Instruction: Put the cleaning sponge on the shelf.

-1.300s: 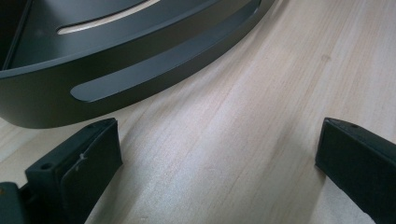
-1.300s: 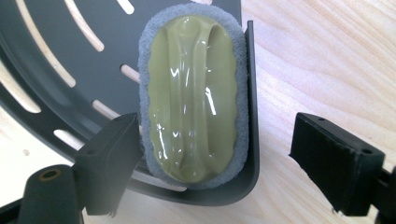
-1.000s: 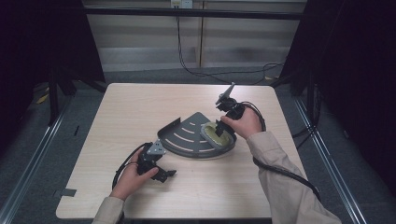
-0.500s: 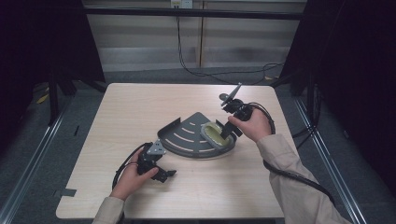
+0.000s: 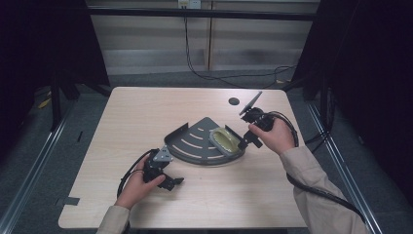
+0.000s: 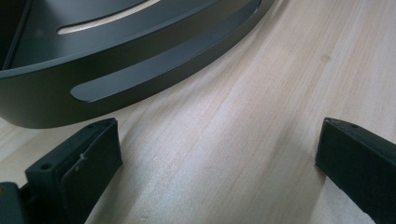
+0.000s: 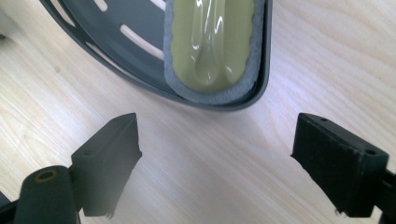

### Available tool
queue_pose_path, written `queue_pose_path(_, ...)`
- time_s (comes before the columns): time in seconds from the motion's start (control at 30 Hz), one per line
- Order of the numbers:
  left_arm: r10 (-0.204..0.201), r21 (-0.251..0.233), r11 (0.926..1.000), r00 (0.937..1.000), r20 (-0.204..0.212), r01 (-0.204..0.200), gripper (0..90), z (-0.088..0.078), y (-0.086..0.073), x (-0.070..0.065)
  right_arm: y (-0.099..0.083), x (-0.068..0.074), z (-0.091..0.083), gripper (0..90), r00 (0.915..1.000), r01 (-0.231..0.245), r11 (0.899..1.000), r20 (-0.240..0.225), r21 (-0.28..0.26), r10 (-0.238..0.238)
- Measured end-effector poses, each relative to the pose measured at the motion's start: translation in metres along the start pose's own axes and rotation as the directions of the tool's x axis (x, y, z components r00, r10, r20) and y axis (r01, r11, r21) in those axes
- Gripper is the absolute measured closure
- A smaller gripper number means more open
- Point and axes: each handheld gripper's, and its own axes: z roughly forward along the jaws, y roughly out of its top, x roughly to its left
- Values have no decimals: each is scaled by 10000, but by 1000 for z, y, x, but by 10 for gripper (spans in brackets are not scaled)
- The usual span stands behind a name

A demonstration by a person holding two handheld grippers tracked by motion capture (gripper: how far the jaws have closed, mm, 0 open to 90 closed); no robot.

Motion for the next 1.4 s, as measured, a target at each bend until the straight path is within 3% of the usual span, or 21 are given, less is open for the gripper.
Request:
queue_pose_path(0.4,5,-18,10000,10000,6,-5,0,0,0,0,-26,-2,7,144,9994,36,10000,-359,59,-34)
queue_pose_path(1.1,-30,-40,10000,10000,45,30,0,0,0,0,-65,-3,23,144,9981,398,9992,-484,98,-393)
queue_pose_path(1.4,-41,-39,10000,10000,65,41,0,0,0,0,-84,-8,29,144,9977,328,9995,-589,18,-326)
